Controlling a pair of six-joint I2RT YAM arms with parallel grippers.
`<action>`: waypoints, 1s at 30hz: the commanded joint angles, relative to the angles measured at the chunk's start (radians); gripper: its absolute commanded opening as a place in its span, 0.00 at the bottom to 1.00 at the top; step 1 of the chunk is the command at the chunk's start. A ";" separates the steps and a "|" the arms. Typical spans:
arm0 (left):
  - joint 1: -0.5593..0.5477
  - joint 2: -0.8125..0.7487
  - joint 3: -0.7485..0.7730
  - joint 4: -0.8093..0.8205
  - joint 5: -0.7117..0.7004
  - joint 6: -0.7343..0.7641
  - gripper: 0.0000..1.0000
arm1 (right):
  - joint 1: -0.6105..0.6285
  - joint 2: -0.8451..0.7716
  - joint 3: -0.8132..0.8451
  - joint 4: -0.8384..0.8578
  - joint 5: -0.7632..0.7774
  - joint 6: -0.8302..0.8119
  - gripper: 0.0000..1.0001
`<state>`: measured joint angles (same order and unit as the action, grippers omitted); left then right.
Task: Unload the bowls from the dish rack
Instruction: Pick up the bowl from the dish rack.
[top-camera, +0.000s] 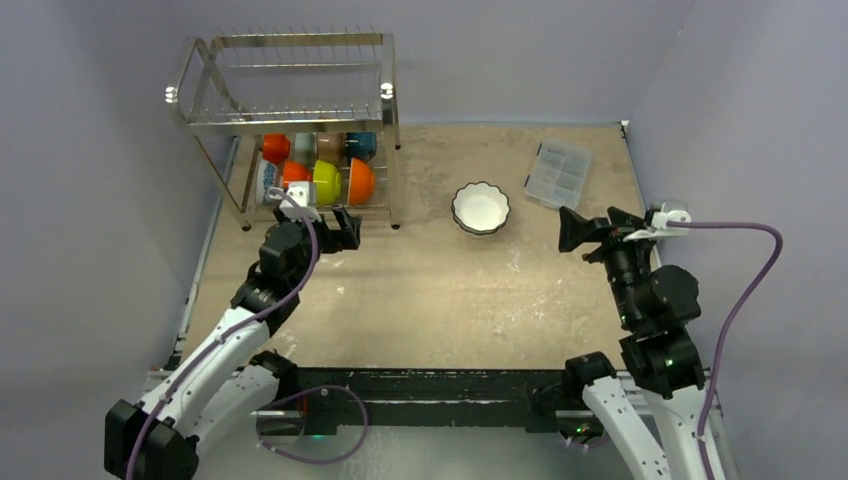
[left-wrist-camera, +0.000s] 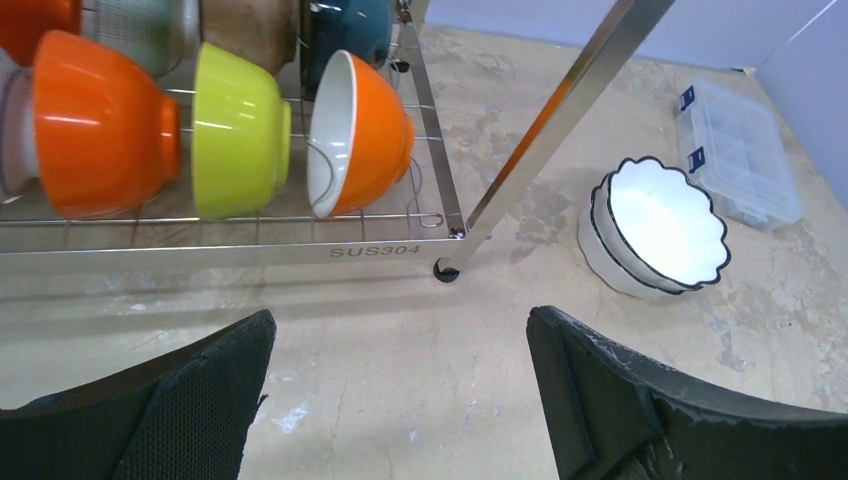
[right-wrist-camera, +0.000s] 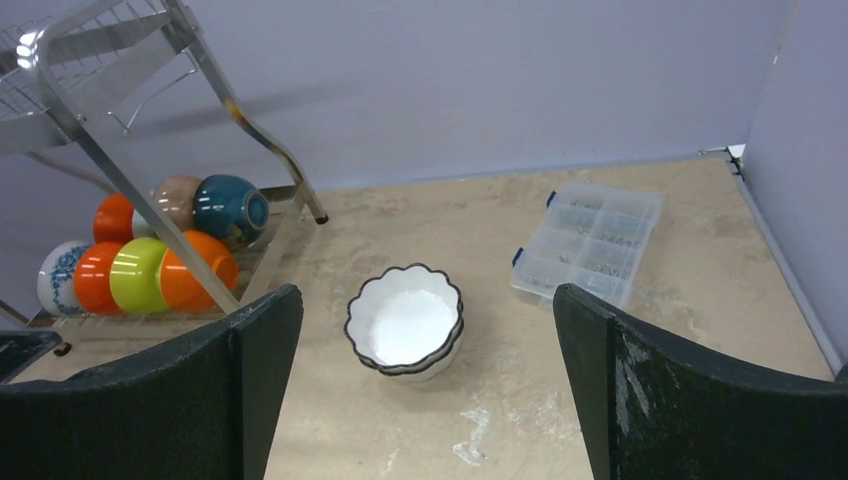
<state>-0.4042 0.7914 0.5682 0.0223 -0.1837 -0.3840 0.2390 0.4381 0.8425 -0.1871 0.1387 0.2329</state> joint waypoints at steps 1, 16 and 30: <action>-0.083 0.073 -0.041 0.277 -0.077 0.065 0.95 | 0.044 -0.074 -0.075 0.064 0.068 -0.041 0.99; -0.166 0.477 -0.026 0.671 -0.335 0.207 0.94 | 0.134 -0.337 -0.291 0.237 0.165 -0.102 0.99; -0.147 0.653 0.131 0.595 -0.451 0.189 0.89 | 0.155 -0.379 -0.319 0.252 0.180 -0.108 0.99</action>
<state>-0.5568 1.4078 0.6361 0.6033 -0.5598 -0.1986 0.3809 0.0647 0.5316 0.0105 0.2985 0.1413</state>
